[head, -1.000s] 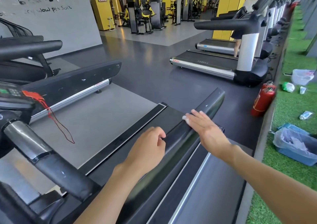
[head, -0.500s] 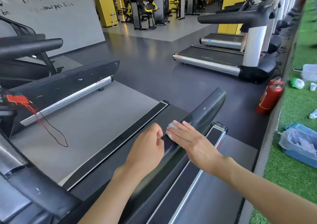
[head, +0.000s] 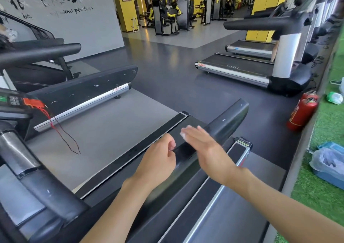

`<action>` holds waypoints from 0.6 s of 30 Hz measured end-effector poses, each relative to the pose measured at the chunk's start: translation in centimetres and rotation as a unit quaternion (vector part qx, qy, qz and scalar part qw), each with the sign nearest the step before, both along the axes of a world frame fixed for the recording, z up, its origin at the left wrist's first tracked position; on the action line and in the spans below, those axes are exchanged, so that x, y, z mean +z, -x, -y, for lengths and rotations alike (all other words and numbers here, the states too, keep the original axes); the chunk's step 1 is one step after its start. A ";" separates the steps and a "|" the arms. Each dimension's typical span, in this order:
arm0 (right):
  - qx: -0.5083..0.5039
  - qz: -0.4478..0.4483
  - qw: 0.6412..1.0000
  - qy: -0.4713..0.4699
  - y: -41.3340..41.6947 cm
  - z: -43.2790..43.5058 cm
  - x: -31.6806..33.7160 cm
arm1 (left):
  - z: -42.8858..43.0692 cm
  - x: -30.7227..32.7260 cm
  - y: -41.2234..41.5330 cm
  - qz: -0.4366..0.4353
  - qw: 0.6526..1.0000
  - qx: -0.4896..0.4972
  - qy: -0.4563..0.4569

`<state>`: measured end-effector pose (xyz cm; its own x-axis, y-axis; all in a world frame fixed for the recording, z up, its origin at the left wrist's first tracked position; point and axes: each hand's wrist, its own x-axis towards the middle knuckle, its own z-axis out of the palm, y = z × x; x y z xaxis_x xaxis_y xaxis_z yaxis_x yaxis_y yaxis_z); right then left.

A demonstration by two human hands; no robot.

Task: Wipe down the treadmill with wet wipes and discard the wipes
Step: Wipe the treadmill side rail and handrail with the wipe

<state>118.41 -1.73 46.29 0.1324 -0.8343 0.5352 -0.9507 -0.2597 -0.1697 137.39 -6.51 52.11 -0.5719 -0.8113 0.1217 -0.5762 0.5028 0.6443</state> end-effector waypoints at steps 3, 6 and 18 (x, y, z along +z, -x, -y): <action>0.059 -0.017 0.998 0.016 -2.9 -0.8 -1.0 | 0.1 -0.1 0.0 -0.018 1.000 0.004 -0.001; 0.060 -0.049 0.997 0.026 -1.7 -0.5 -1.3 | 0.3 -0.5 0.0 -0.027 1.000 -0.008 0.001; -0.143 0.006 0.988 -0.057 3.7 0.3 0.6 | 1.2 -1.6 0.0 -0.032 0.999 -0.030 0.031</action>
